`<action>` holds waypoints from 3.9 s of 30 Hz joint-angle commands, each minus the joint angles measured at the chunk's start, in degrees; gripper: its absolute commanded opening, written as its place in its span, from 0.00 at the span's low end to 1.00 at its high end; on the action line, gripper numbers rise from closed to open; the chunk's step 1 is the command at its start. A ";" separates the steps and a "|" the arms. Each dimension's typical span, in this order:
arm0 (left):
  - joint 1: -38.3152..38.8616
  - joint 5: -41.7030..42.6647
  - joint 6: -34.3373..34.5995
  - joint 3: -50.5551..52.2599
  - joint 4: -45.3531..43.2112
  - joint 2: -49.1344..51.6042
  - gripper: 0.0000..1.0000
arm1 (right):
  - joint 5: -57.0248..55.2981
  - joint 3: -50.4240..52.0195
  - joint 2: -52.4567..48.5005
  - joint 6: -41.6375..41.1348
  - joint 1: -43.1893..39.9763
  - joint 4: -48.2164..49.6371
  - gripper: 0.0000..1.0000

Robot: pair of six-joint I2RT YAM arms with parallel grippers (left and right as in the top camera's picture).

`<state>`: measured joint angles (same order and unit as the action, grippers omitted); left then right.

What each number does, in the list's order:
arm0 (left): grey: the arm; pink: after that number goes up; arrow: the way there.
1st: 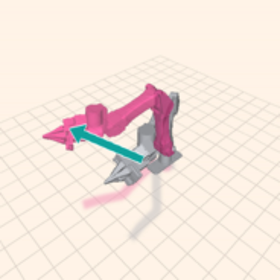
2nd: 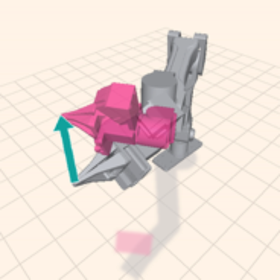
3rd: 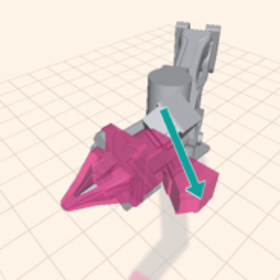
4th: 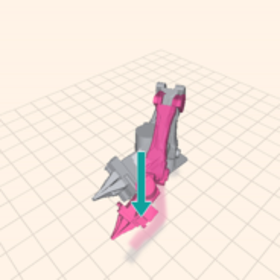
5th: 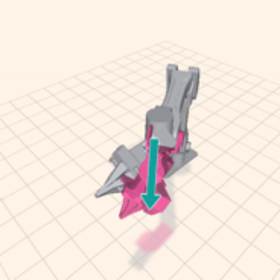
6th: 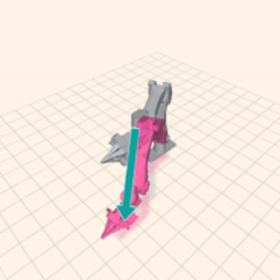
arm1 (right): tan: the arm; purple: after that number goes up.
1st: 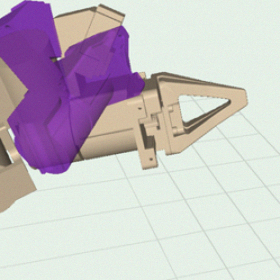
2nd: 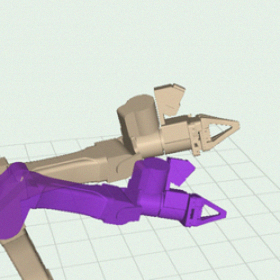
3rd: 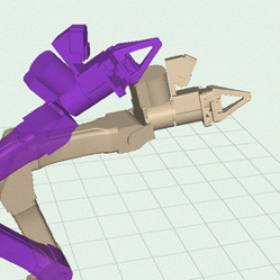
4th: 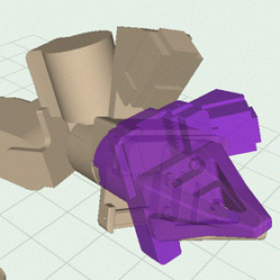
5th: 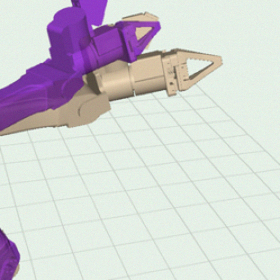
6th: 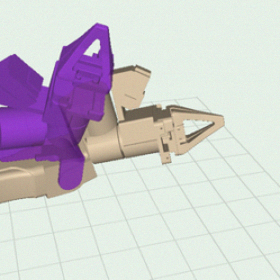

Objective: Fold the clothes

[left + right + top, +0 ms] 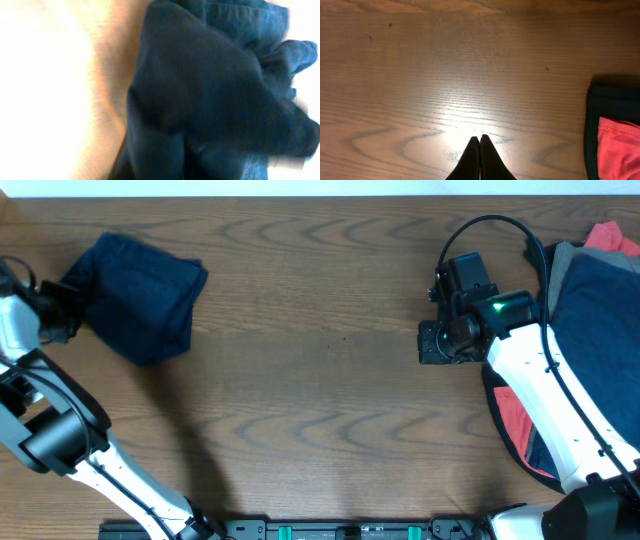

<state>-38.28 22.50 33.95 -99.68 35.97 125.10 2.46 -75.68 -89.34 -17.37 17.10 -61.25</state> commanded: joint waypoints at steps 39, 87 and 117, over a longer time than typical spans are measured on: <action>39.52 3.58 -13.99 0.24 37.86 0.28 0.98 | -0.09 -0.33 -4.28 -3.19 -11.67 6.23 0.99; 50.62 -20.63 -21.00 28.17 25.59 -74.44 0.98 | -14.08 13.92 51.87 1.09 -6.36 -0.63 0.99; 50.58 -23.21 -20.98 44.74 19.63 -63.98 0.98 | -15.80 20.46 55.39 2.34 -6.36 -1.90 0.99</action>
<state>12.27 0.38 12.23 -55.18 55.46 60.12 -11.44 -55.42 -34.41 -15.49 10.26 -62.98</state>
